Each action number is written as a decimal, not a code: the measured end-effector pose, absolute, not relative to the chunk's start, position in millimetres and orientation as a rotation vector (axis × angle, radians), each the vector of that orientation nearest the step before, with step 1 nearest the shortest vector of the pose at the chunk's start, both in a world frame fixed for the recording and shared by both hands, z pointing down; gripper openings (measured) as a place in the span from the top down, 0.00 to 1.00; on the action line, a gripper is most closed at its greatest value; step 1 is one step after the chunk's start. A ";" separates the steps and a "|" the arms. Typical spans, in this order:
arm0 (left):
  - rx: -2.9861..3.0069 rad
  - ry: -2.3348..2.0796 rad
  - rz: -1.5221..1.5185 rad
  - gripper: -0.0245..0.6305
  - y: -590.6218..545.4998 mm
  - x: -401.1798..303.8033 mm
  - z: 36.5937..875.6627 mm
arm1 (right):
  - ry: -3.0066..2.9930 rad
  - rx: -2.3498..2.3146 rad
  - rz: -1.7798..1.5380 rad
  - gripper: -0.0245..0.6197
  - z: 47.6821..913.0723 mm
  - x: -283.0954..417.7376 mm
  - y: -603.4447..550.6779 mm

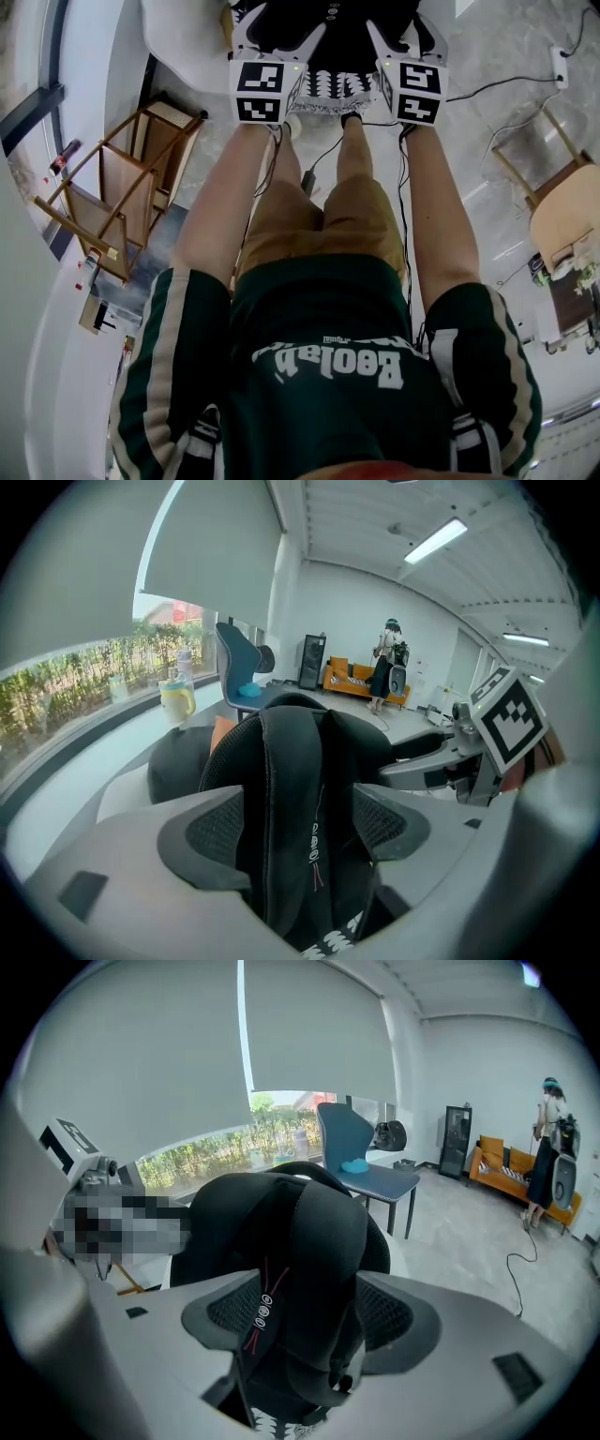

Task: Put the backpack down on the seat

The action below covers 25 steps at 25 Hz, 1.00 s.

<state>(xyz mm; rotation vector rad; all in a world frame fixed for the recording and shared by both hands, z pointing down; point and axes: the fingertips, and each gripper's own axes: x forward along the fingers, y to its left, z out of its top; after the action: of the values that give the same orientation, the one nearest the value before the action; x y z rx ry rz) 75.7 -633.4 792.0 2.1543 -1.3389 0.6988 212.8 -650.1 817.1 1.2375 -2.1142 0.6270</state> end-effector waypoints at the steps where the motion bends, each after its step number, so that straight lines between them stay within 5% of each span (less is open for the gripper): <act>1: 2.160 -1.347 0.702 0.41 -631.5 75.9 786.6 | -2.118 1.238 0.621 0.52 811.9 214.7 -648.6; 25: 2.351 -1.498 0.623 0.41 -575.0 101.7 607.2 | -2.346 1.138 0.431 0.52 647.3 209.2 -594.7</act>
<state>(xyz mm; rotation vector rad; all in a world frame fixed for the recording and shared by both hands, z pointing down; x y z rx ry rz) 101.7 -575.0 607.2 2.3509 -1.4979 0.6233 209.2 -594.7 647.3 1.1380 -2.3464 0.4305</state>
